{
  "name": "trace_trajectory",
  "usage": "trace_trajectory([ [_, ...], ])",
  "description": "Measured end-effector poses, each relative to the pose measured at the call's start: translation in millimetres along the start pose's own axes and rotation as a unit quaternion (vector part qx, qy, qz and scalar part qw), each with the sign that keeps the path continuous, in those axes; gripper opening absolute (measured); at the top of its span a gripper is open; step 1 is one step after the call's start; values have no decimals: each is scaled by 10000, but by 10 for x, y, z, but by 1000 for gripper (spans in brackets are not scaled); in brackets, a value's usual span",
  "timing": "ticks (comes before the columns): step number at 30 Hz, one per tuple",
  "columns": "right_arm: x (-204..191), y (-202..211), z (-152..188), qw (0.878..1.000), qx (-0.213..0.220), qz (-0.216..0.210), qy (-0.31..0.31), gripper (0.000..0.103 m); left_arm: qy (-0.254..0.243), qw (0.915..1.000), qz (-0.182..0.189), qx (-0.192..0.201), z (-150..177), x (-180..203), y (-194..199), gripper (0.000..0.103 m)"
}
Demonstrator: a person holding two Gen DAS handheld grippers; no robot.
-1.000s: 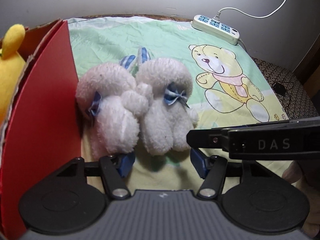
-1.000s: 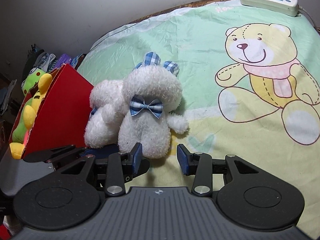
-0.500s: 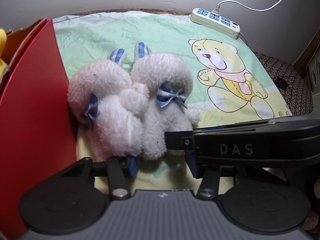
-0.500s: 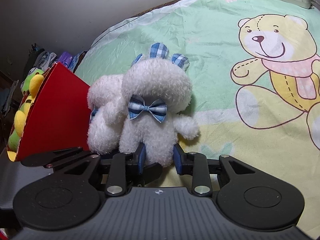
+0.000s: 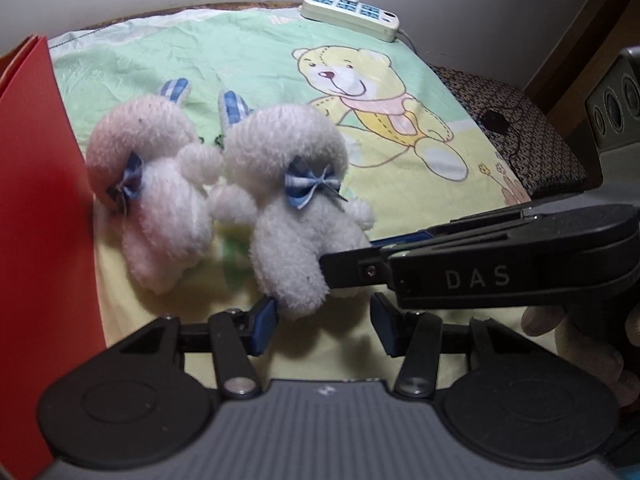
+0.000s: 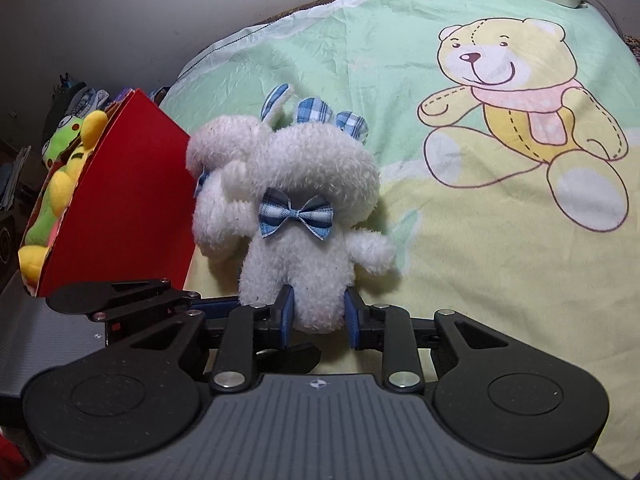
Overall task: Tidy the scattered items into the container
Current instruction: 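Lift the white bunny plush off the sheet with the right gripper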
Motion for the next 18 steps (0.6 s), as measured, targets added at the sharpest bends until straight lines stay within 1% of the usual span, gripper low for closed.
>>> trace_trajectory([
  [5,33,85,364,9999,-104,42,-121,28,-112,9990,378,-219,232,71,66,52],
  [8,39,149,513,9998,-128,65,-166,28,-257,9979,493,-333,329,140,88,52],
  [11,36,196,626,9997,-135,49,-203,28,-483,9966,584,-323,417,228,156,52],
  [13,43,222,686,9995,-159,5,-260,28,-638,9952,672,-321,467,296,196,60],
  [15,52,241,763,9993,-177,-61,-332,29,-786,9938,720,-311,506,362,210,65],
  [18,109,275,825,9984,-102,-115,-543,33,-904,9932,670,-294,516,413,176,66],
])
Point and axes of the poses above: each gripper's, at about its wrist camera, not at the fingertips, and y roughly against the way its jaws point, x to its right, z to its underside, the point moved 4 cm from there along -y, roughly the way its jaws point, and after that the axes turned 11 degrees about -x, right-handed, at the moved point
